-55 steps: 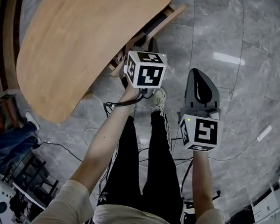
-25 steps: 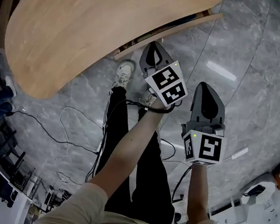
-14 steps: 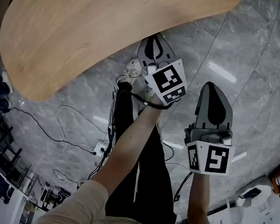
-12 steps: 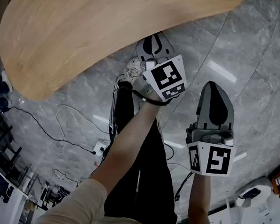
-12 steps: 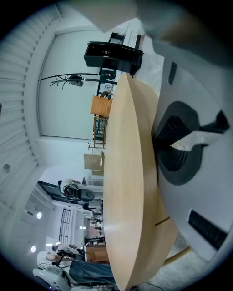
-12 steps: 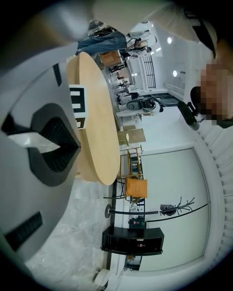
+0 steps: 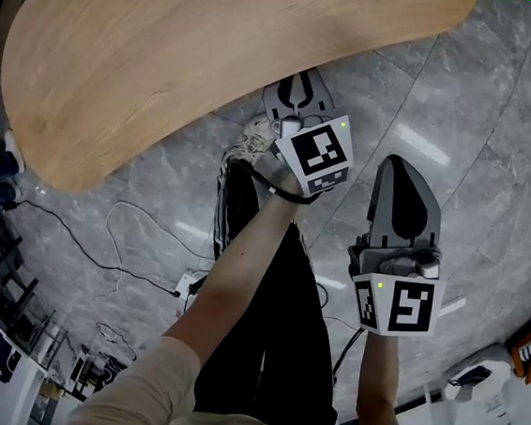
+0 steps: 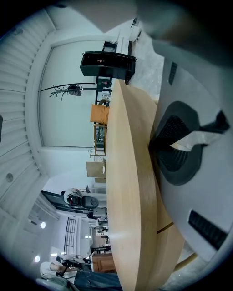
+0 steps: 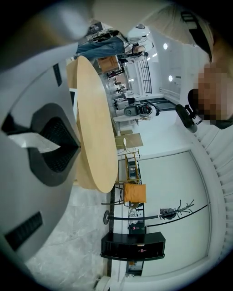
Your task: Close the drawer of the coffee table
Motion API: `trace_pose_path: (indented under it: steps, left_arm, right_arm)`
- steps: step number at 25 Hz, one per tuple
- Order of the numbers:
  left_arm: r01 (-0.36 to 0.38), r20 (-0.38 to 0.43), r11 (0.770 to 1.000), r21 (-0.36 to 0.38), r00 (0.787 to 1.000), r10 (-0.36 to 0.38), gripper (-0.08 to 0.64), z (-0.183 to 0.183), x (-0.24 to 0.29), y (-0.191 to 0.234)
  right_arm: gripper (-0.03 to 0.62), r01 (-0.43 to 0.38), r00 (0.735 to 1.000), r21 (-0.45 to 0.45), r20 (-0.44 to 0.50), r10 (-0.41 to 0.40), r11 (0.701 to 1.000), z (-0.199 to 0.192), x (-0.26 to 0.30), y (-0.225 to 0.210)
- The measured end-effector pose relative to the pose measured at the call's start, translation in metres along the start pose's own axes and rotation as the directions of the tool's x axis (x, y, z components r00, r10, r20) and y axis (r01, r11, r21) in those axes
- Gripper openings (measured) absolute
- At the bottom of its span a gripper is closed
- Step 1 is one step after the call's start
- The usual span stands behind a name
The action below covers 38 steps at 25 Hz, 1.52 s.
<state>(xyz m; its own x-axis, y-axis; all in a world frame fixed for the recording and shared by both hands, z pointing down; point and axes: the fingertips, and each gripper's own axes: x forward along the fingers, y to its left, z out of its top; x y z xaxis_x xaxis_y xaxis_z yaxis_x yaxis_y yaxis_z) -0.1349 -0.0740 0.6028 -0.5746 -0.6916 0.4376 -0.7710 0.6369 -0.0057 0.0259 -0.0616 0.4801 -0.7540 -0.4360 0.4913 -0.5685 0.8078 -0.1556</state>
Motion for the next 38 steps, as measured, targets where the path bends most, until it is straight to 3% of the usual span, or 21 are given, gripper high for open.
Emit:
trace_pose_path:
  steps: [5,9,13,17,22,26,30,34,38]
  left_arm:
    - [0.027,-0.034,0.998,0.05,0.999,-0.026,0.008,-0.001,0.0,0.001]
    - [0.008,-0.113,1.0,0.01,0.994,-0.007,0.008,-0.007,-0.005,0.011]
    - [0.136,-0.168,0.99,0.019,0.977,-0.131,0.008,0.009,-0.039,-0.011]
    - [0.201,-0.084,0.979,0.024,0.976,-0.198,0.008,0.087,-0.086,-0.024]
    - [0.29,0.042,0.956,0.038,0.956,-0.292,0.008,0.249,-0.155,-0.024]
    - [0.374,0.202,0.914,0.155,0.894,-0.4,0.008,0.398,-0.202,-0.031]
    - [0.437,0.245,0.865,0.247,0.835,-0.492,0.008,0.503,-0.273,-0.027]
    - [0.537,0.24,0.781,0.32,0.751,-0.615,0.008,0.556,-0.336,-0.028]
    - [0.639,0.233,0.693,0.334,0.657,-0.717,0.008,0.565,-0.371,-0.021]
  right_arm:
    - [0.005,-0.013,1.0,-0.007,0.007,0.013,1.0,0.011,-0.002,0.01]
    - [0.005,-0.014,1.0,-0.022,0.019,0.015,1.0,0.027,-0.006,0.013]
    - [0.005,0.014,1.0,-0.014,0.025,-0.014,1.0,0.047,-0.017,0.012]
    - [0.005,0.059,0.996,0.001,0.07,-0.059,0.998,0.096,-0.035,0.014]
    - [0.005,0.123,0.977,0.047,0.169,-0.129,0.991,0.206,-0.085,0.021]
    - [0.005,0.204,0.923,0.069,0.32,-0.216,0.976,0.321,-0.133,0.026]
    - [0.005,0.262,0.865,0.108,0.415,-0.283,0.959,0.413,-0.209,0.047]
    - [0.005,0.301,0.818,0.147,0.468,-0.335,0.942,0.463,-0.262,0.07]
    - [0.005,0.34,0.799,0.177,0.464,-0.383,0.924,0.46,-0.275,0.092]
